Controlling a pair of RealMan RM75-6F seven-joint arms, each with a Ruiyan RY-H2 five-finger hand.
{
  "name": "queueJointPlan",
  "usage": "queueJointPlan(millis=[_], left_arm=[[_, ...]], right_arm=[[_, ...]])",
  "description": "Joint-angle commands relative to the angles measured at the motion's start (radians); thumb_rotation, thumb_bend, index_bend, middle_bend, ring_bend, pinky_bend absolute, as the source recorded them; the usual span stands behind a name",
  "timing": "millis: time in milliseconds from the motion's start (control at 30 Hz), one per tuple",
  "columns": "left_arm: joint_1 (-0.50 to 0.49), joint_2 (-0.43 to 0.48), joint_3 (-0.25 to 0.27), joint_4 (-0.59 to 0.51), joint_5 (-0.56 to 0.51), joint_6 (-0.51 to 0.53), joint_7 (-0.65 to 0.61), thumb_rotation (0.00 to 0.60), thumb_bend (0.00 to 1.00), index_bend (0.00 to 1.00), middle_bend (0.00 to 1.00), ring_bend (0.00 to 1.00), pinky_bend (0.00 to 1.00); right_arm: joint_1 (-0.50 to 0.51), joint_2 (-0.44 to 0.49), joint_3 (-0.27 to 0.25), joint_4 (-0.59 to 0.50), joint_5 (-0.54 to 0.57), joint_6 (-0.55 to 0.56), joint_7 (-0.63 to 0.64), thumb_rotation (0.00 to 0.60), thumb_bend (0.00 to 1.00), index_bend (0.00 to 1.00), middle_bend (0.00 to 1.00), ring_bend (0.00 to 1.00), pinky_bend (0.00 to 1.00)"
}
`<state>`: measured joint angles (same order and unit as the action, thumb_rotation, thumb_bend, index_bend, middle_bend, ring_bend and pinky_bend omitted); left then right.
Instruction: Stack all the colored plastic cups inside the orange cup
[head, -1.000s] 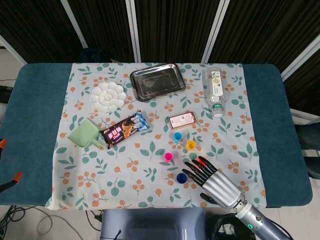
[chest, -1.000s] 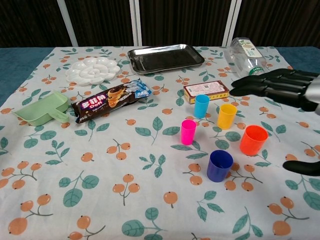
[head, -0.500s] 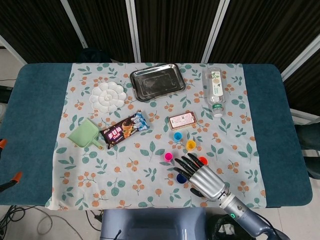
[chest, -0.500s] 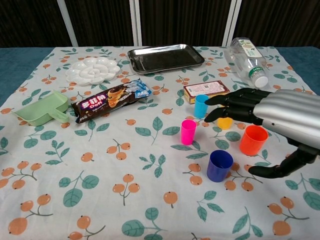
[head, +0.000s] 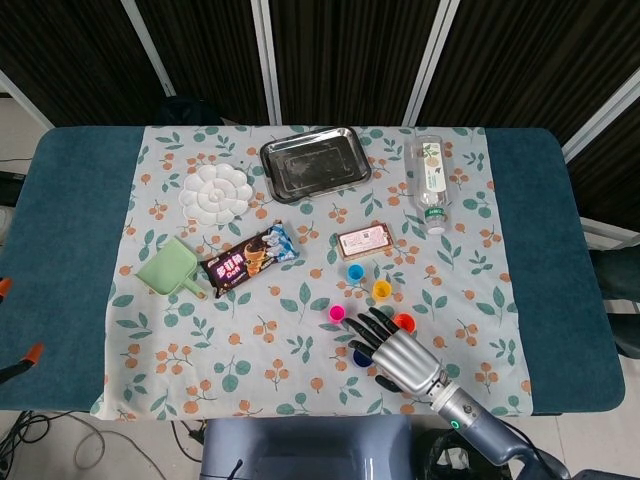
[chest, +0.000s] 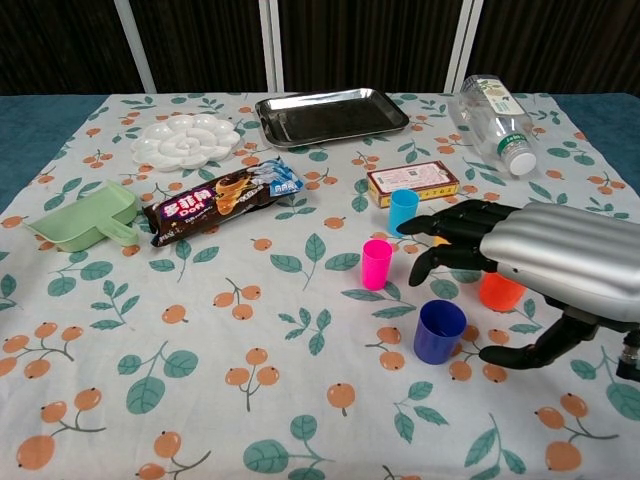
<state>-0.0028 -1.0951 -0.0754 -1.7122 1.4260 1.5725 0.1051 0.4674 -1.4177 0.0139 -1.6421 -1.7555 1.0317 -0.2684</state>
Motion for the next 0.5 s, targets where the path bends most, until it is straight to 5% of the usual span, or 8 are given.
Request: queueJointPlan(millis=[33, 500], left_arm=[[0.0, 0.0, 0.0, 0.0, -0.001, -0.001, 0.0, 0.6, 0.18, 0.09, 0.08, 0.0, 0.0], [0.0, -0.001, -0.003, 0.003, -0.006, -0.002, -0.004, 0.6, 0.18, 0.09, 0.08, 0.0, 0.0]], right_arm=[[0.003, -0.011, 0.003, 0.01, 0.002, 0.01, -0.013, 0.6, 0.38, 0.28, 0.0, 0.02, 0.0], [0.023, -0.058, 0.01, 0.037, 0.052, -0.005, -0.086, 0.6, 0.41, 0.31, 0.0, 0.02, 0.0]])
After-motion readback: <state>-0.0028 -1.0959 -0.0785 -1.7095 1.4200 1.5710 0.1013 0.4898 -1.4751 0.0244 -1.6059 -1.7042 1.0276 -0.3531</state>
